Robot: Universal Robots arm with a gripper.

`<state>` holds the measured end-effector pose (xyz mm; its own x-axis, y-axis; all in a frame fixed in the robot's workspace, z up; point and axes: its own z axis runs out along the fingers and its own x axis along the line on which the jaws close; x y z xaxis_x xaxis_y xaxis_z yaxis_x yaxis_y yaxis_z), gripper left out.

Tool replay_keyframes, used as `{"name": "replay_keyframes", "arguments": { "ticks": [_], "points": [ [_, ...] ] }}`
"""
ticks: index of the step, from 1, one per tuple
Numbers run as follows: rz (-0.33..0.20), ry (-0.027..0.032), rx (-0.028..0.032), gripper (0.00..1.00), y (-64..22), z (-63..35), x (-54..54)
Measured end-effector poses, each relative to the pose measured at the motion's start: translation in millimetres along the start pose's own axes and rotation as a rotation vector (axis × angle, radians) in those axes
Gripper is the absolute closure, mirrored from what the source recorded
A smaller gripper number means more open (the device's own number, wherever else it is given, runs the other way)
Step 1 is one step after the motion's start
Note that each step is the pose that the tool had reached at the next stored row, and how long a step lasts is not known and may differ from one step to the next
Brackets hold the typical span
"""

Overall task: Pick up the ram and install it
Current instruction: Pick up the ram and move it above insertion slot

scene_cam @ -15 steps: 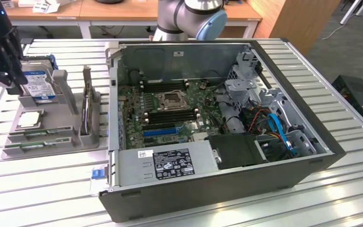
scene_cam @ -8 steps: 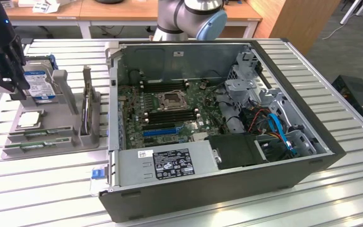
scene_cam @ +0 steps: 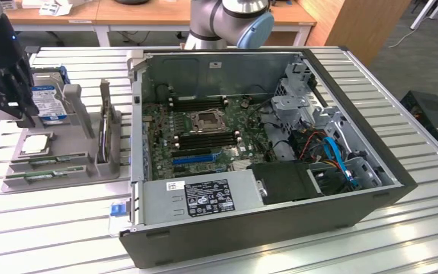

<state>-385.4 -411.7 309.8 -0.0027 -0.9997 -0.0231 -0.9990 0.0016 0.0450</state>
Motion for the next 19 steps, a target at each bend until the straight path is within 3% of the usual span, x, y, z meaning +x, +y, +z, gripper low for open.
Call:
{"name": "replay_keyframes", "arguments": {
  "ticks": [19],
  "points": [
    [-0.04,0.0018,-0.0009,0.64,-1.6,34.5,5.1]
  ]
}}
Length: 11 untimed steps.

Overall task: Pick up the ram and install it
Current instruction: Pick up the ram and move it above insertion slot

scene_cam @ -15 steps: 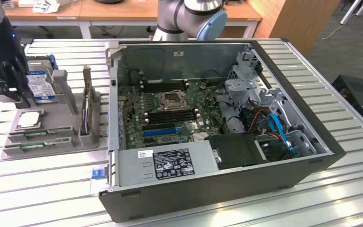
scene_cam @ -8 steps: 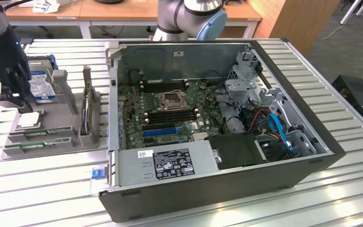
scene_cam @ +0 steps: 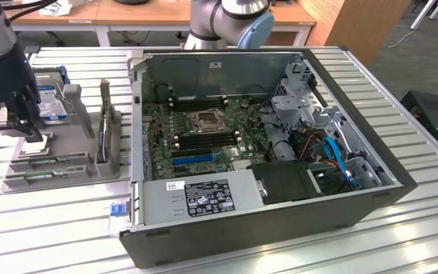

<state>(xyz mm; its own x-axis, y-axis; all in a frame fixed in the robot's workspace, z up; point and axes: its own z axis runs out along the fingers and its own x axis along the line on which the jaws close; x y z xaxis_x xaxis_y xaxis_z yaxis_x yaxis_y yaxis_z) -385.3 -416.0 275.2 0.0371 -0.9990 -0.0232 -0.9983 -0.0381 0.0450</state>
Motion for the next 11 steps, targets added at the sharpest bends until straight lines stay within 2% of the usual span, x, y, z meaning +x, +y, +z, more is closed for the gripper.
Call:
{"name": "replay_keyframes", "arguments": {
  "ticks": [11],
  "points": [
    [-0.021,0.0009,-0.0004,0.64,-0.8,19.8,2.3]
  ]
}}
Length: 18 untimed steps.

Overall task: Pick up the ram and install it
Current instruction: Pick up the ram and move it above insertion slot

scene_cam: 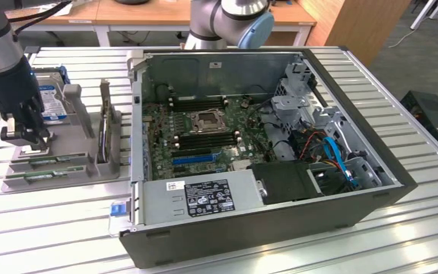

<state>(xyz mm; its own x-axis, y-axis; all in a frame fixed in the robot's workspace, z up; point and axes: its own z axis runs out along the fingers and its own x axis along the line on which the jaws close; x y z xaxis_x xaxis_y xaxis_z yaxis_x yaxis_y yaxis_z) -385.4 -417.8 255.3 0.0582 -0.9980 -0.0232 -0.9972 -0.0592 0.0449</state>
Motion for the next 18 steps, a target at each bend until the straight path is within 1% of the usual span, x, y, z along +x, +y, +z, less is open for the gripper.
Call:
{"name": "replay_keyframes", "arguments": {
  "ticks": [11,18],
  "points": [
    [-0.02,0.001,-0.0005,0.64,-0.8,19.6,1.8],
    [-0.021,0.001,-0.0006,0.64,-0.8,19.7,1.8]
  ]
}}
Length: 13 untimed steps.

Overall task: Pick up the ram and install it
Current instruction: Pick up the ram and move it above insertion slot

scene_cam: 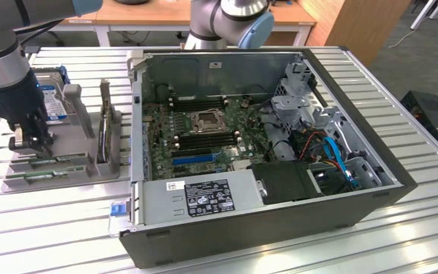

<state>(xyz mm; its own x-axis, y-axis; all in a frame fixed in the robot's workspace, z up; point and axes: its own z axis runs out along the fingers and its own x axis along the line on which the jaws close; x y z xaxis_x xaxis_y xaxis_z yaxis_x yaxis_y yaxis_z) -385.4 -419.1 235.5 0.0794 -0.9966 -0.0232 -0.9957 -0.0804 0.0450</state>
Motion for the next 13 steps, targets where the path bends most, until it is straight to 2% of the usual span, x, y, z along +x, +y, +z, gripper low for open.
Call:
{"name": "replay_keyframes", "arguments": {
  "ticks": [4,13],
  "points": [
    [0.0,0.0,0.0,0.64,0.2,0.0,2.8],
    [0.0,0.0,0.0001,0.64,1.5,-0.3,18.5]
  ]
}}
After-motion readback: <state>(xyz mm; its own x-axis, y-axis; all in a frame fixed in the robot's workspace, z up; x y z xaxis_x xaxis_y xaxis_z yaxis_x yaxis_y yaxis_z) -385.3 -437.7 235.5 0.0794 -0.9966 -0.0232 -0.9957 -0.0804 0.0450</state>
